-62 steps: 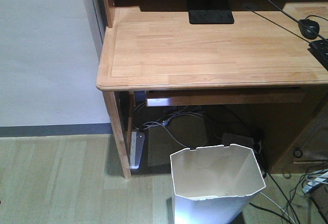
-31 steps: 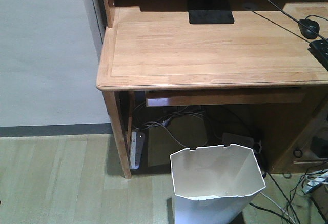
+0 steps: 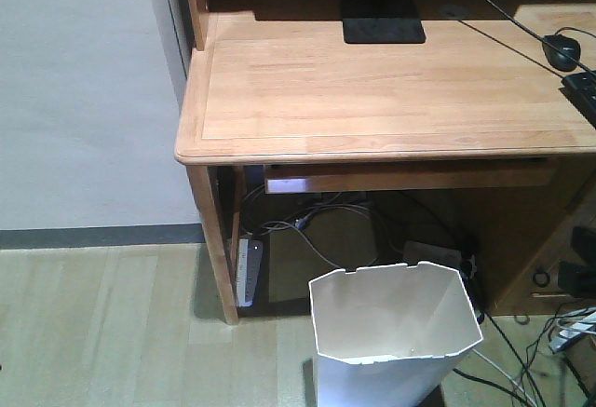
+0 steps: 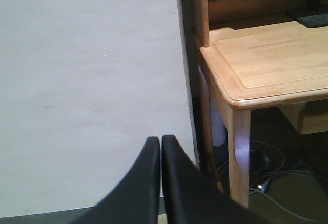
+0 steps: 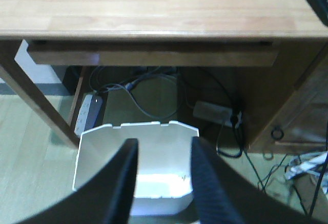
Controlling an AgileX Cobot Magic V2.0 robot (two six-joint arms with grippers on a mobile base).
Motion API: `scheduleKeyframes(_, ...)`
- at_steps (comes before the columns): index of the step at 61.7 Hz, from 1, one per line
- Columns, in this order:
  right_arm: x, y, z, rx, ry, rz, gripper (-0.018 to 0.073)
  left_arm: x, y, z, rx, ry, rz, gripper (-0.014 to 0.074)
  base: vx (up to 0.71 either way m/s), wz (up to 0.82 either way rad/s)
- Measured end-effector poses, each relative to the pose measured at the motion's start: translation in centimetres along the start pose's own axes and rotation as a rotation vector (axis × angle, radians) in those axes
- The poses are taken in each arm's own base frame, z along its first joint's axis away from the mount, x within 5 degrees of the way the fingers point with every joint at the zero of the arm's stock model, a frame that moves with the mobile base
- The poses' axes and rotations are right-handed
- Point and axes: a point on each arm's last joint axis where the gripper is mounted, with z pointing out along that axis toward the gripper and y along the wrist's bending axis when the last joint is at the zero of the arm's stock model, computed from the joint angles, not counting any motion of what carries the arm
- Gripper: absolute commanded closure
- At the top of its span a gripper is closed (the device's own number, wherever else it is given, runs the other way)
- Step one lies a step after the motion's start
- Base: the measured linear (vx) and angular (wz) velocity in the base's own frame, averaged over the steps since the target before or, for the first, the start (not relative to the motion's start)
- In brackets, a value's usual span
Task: Move trash bin to bedside with robot
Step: 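Lower the right gripper down to the rim of the white trash bin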
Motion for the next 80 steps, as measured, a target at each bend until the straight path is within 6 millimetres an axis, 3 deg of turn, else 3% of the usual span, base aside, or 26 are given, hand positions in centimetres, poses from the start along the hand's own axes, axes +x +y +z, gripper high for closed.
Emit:
scheduleKeyframes(10, -0.1, 0.0, 0.7, 0.001, 0.044, 0.015, 0.0024, 0.0, 0.0, 0.0, 0.000, 0.000, 0.000, 0.0602, 0.00, 0.00)
scheduleKeyframes(25, -2.8, 0.0, 1.8, 0.000, 0.104, 0.019, 0.0007, 0.0, 0.0, 0.0, 0.000, 0.000, 0.000, 0.0602, 0.00, 0.00)
scheduleKeyframes(32, -4.6, 0.0, 3.3, 0.001, 0.156, 0.021, 0.0007, 0.0, 0.0, 0.0, 0.000, 0.000, 0.000, 0.0602, 0.00, 0.00)
scheduleKeyframes(47, -6.7, -0.4, 9.1, 0.017, 0.330, 0.005, 0.0007, 0.0, 0.0, 0.0, 0.000, 0.000, 0.000, 0.0602, 0.00, 0.00)
scheduleKeyframes(66, -4.7, -0.8, 16.8, 0.028, 0.515, -0.020, 0.0007, 0.0, 0.0, 0.0, 0.000, 0.000, 0.000, 0.0602, 0.00, 0.00)
scheduleKeyframes(80, -0.7, -3.5, 22.1, 0.041, 0.678, 0.022, 0.0007, 0.0, 0.0, 0.0, 0.000, 0.000, 0.000, 0.0602, 0.00, 0.00)
